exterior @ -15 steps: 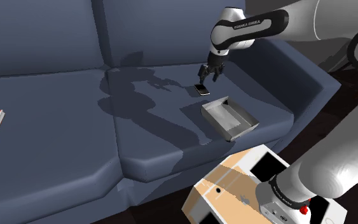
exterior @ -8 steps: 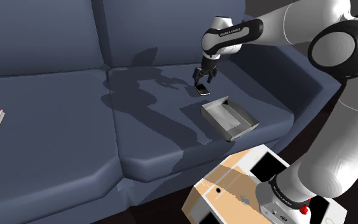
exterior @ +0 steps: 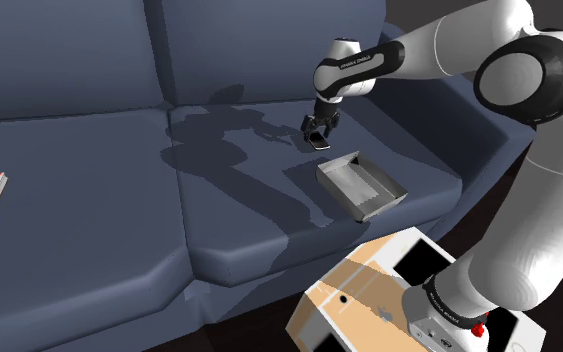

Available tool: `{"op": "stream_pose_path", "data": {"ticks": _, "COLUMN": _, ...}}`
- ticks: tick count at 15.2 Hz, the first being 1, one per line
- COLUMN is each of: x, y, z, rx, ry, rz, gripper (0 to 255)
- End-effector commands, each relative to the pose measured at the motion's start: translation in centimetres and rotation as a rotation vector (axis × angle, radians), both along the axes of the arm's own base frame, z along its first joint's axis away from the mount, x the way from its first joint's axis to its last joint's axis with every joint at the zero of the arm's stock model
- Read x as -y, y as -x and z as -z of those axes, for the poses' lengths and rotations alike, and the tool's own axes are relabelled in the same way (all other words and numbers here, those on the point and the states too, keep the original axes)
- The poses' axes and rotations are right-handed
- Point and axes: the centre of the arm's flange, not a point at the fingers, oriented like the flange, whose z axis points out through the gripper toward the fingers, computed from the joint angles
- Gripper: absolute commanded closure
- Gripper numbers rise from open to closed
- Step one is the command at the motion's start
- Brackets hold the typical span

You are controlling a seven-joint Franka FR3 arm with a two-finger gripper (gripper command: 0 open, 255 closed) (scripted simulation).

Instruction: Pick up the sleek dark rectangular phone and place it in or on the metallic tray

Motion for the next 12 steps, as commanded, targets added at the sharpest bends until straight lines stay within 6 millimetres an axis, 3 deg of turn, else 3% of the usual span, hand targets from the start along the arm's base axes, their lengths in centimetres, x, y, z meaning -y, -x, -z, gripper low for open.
{"op": "stream_pose_path", "data": {"ticks": 1, "x": 0.02, "y": -0.02, "z": 0.09, "rx": 0.000, "ry": 0.000, "rz": 0.000, "gripper": 0}}
{"op": "stream_pose_path", "data": {"ticks": 5, "x": 0.02, "y": -0.02, "z": 0.08, "rx": 0.000, "ry": 0.000, "rz": 0.000, "gripper": 0}}
{"op": "stream_pose_path", "data": {"ticks": 6, "x": 0.02, "y": -0.02, "z": 0.08, "rx": 0.000, "ry": 0.000, "rz": 0.000, "gripper": 255}}
{"op": "stream_pose_path", "data": {"ticks": 12, "x": -0.01, "y": -0.01, "z": 0.07, "rx": 0.000, "ry": 0.000, "rz": 0.000, "gripper": 255}}
